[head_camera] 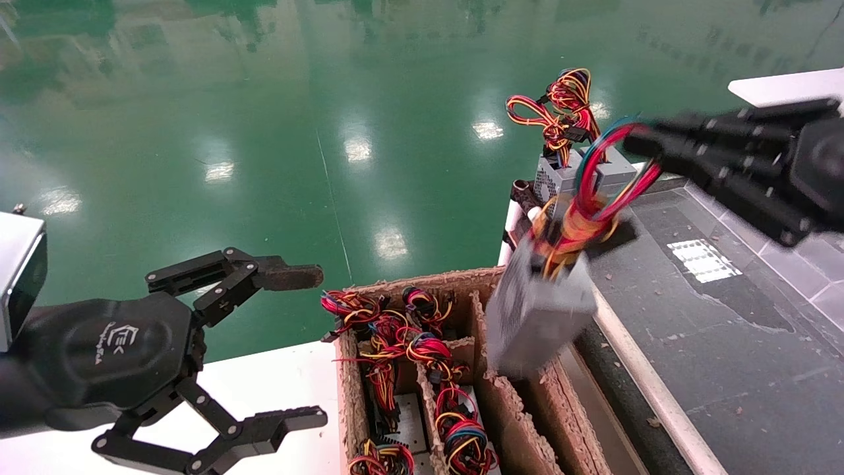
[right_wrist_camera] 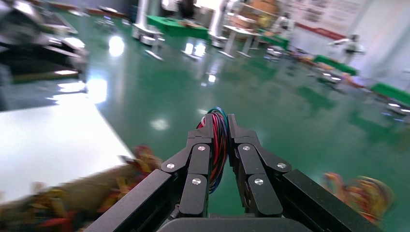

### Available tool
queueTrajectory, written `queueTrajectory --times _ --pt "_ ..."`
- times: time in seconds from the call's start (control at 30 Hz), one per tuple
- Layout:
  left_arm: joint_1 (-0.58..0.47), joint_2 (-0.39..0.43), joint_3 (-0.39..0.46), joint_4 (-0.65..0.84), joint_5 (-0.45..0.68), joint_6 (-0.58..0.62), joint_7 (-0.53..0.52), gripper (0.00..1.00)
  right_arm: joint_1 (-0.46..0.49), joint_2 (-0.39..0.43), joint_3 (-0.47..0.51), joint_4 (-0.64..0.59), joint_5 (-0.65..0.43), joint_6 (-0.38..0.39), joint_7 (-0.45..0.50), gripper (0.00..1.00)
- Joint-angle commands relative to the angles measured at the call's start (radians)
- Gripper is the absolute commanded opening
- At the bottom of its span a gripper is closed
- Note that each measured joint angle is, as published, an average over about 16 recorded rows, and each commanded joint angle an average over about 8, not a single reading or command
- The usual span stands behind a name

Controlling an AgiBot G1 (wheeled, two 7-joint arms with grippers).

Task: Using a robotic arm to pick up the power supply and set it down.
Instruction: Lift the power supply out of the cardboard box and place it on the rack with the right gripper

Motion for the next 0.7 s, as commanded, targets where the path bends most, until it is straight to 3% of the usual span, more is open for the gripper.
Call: queueTrajectory --times 0.03,0.4,0.7 --pt "0.0 0.0 0.0 0.0 0.0 0.0 0.0 1.0 0.027 -0.004 0.001 -0.032 -0.018 0.011 -0.015 0.0" --pt "0.0 0.0 0.0 0.0 0.0 0.0 0.0 1.0 0.201 -0.022 -0.045 -0.306 -0.19 0.035 -0.152 0.0" --pt "0.0 0.0 0.0 0.0 0.0 0.0 0.0 1.0 0.28 -0.03 -0.084 -0.509 -0.27 -0.019 -0.25 0.0"
